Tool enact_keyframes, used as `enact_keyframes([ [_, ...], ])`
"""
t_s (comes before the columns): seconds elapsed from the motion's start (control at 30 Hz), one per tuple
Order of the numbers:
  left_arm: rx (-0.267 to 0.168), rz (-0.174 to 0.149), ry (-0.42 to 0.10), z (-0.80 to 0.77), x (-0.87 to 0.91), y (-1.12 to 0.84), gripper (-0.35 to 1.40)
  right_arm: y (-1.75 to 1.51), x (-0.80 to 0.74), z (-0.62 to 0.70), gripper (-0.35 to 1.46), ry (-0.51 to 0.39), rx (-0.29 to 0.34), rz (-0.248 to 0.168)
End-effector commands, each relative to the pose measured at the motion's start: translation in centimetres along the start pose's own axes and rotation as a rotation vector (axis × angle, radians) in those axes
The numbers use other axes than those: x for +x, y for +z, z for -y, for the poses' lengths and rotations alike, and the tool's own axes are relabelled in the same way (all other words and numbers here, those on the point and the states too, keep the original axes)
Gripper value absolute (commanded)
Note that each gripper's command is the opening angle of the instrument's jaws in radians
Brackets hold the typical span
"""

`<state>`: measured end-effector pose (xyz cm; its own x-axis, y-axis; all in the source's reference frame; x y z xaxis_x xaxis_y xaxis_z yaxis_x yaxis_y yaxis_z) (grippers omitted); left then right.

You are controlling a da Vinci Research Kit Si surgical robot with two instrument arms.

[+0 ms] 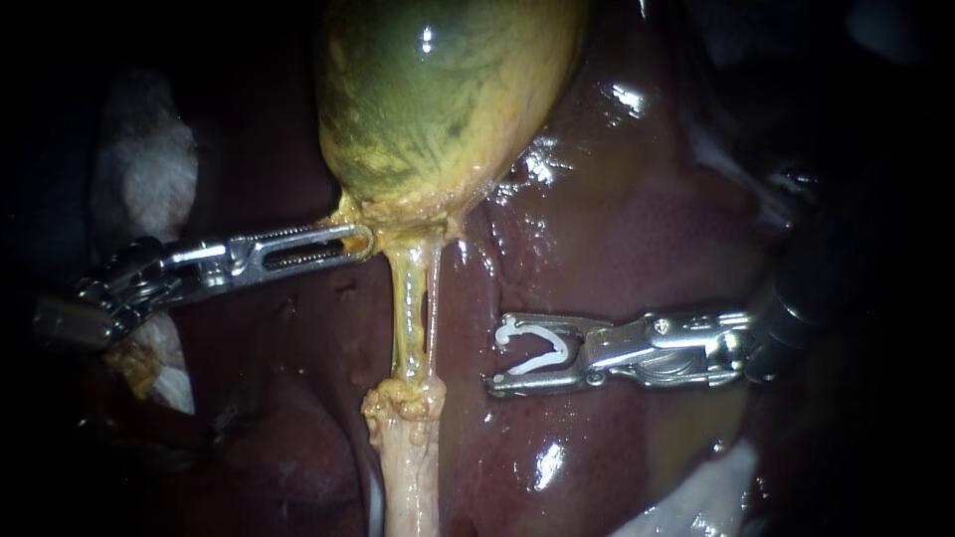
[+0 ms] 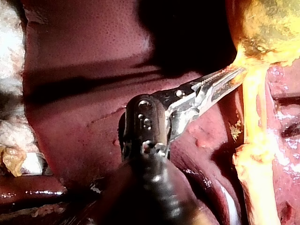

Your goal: Clipping first clip left tube

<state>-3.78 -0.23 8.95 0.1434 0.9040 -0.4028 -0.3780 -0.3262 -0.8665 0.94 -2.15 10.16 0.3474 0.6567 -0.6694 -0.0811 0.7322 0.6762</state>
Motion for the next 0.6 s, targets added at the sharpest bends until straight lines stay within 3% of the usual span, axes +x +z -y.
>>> enact_keyframes([
  [0.03, -0.001, 0.000, 0.001, 0.01, -0.01, 0.00, -0.35, 0.00, 0.00, 0.00, 0.59, 0.000, 0.000, 0.000],
  [0.27, -0.002, 0.001, 0.003, 0.07, -0.02, 0.01, -0.35, 0.00, 0.00, 0.00, 0.59, 0.000, 0.000, 0.000],
  [0.6, -0.004, 0.002, 0.001, 0.01, 0.00, -0.03, -0.35, 0.00, 0.00, 0.00, 0.59, 0.000, 0.000, 0.000],
])
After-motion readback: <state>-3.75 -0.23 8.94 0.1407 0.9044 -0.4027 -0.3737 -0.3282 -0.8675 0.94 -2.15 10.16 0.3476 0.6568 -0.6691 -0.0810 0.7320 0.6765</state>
